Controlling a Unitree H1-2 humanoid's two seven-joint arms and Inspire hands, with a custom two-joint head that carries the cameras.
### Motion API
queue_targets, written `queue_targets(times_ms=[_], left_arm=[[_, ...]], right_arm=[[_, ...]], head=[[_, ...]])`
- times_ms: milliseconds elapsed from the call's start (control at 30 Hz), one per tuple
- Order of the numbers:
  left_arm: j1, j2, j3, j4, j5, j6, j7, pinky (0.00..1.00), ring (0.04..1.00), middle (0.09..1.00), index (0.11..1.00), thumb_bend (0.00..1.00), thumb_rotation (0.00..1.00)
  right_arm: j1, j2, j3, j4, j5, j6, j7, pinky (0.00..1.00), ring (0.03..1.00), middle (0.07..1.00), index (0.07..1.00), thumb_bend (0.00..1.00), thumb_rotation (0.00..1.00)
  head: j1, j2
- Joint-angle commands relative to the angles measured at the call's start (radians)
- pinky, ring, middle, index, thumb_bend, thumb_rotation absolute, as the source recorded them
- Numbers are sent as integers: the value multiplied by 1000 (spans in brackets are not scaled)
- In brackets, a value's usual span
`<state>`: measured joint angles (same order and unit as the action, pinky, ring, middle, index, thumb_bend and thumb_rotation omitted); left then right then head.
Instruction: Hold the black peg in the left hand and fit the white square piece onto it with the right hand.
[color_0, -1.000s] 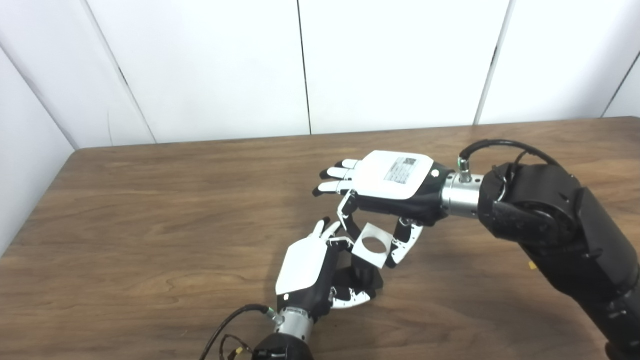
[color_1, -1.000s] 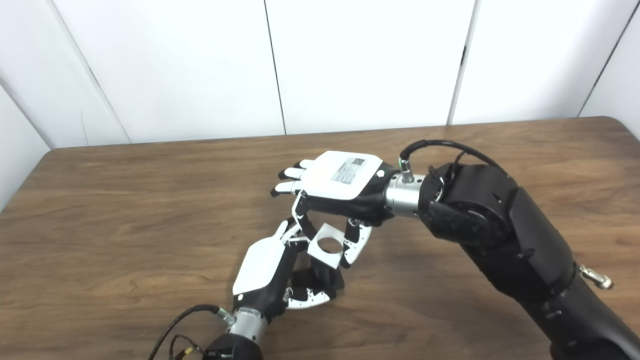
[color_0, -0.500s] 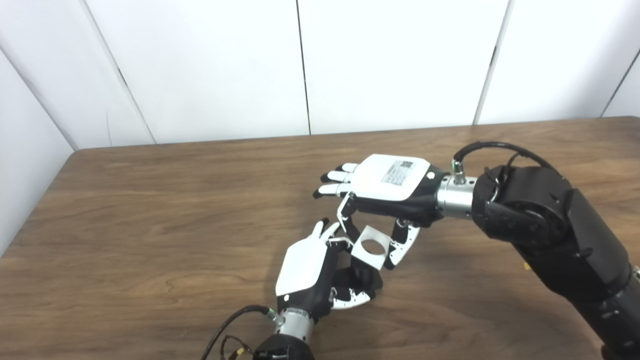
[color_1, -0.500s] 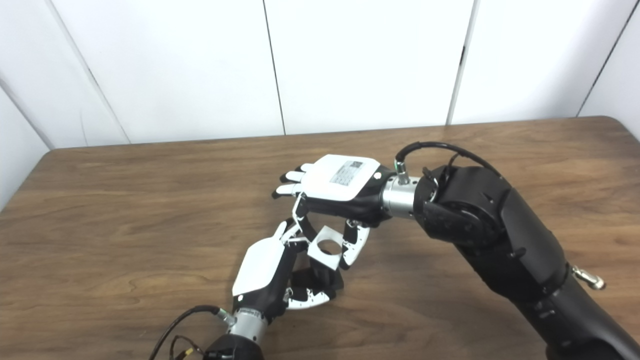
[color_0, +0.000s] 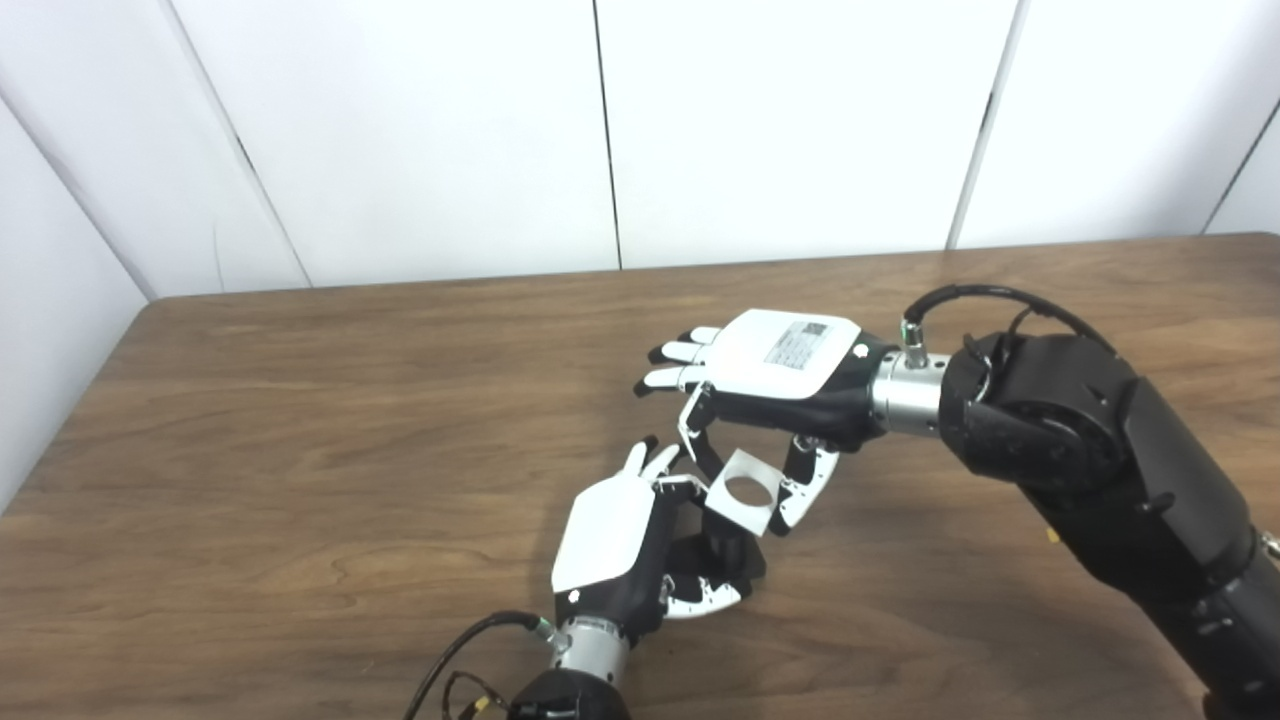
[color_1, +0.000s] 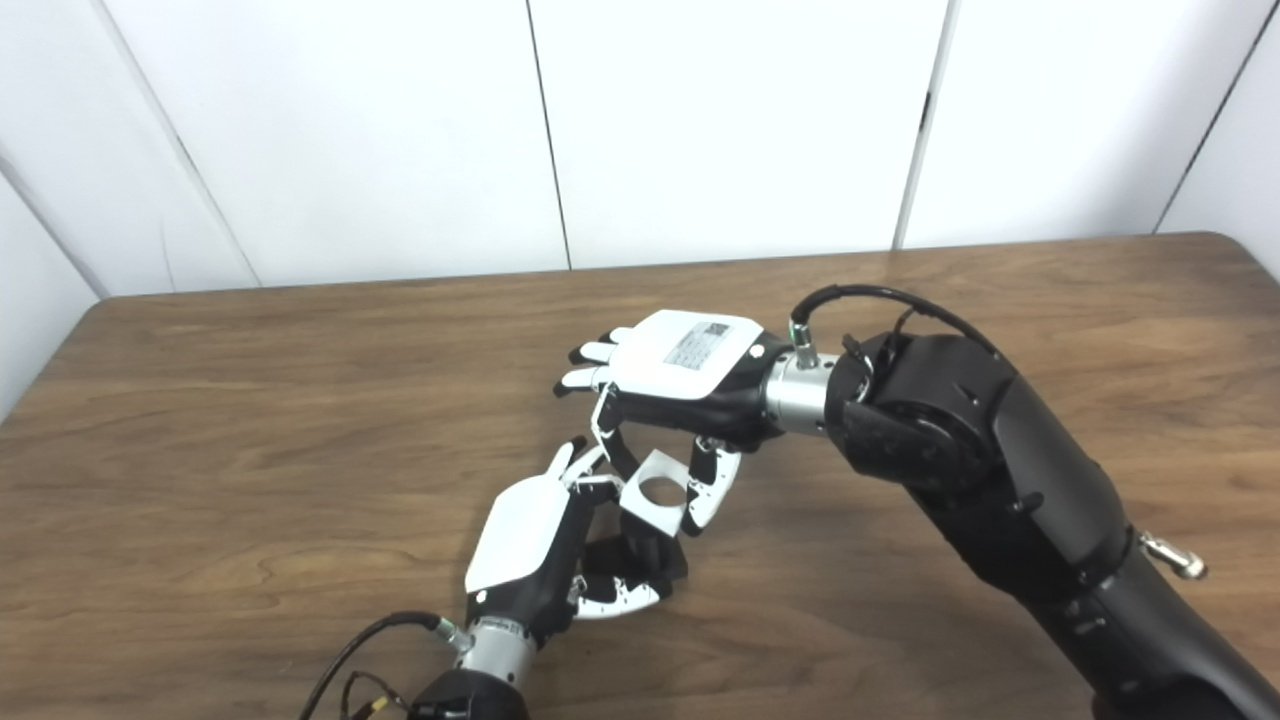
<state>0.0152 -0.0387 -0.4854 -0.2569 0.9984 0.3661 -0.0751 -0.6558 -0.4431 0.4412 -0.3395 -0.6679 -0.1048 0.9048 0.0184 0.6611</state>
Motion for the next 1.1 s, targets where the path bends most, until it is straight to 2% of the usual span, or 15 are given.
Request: queue_targets(times_ms=[0,733,1067], left_arm=[[2,-3,-8,-5,9,-2,-11,926,1000,930,492,522,65],[2,3,-9,4,7,8,-23,938,1000,932,492,522,66],[3,7,-7,-1,1,6,-26,938,1000,937,492,521,66]], right_arm=[[-35,1,-8,-1,5,-23,-31,1000,1000,950,491,522,144],[-16,21,31,-11,-9,-25,-17,1000,1000,959,492,523,145],[-13,37,35,31,-26,-55,-52,1000,1000,957,491,524,143]], head=[[1,1],[-3,6],[-2,5]])
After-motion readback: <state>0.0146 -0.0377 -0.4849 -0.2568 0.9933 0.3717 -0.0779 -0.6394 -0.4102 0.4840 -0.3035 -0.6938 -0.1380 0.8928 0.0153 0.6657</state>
